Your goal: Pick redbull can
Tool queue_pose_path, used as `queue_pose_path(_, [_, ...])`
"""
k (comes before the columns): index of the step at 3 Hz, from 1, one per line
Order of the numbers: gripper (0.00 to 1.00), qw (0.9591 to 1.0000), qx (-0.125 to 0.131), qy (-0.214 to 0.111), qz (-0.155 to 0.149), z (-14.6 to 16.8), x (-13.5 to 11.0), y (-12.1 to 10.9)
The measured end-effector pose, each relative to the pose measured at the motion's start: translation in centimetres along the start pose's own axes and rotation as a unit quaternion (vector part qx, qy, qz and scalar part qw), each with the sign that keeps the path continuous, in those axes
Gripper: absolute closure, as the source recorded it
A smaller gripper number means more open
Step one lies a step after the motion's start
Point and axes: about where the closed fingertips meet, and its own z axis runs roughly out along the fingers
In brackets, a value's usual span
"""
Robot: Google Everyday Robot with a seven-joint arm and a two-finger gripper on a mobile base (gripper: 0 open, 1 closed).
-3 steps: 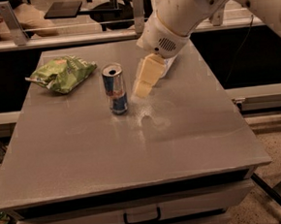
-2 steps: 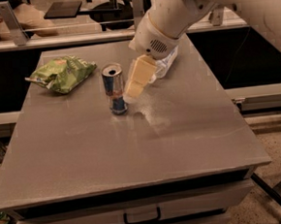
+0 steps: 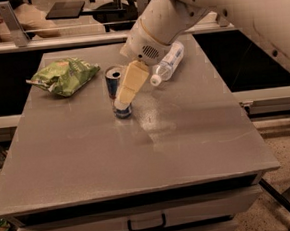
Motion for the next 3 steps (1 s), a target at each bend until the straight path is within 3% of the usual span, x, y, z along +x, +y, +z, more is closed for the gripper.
queue_pose_path(1, [0.18, 0.9999, -0.010, -0.008, -0.004, 0.78, -0.61, 0.41])
queue_pose_path(3, [0.65, 0.9991, -0.027, -0.031, -0.011, 0.62, -1.50, 1.01])
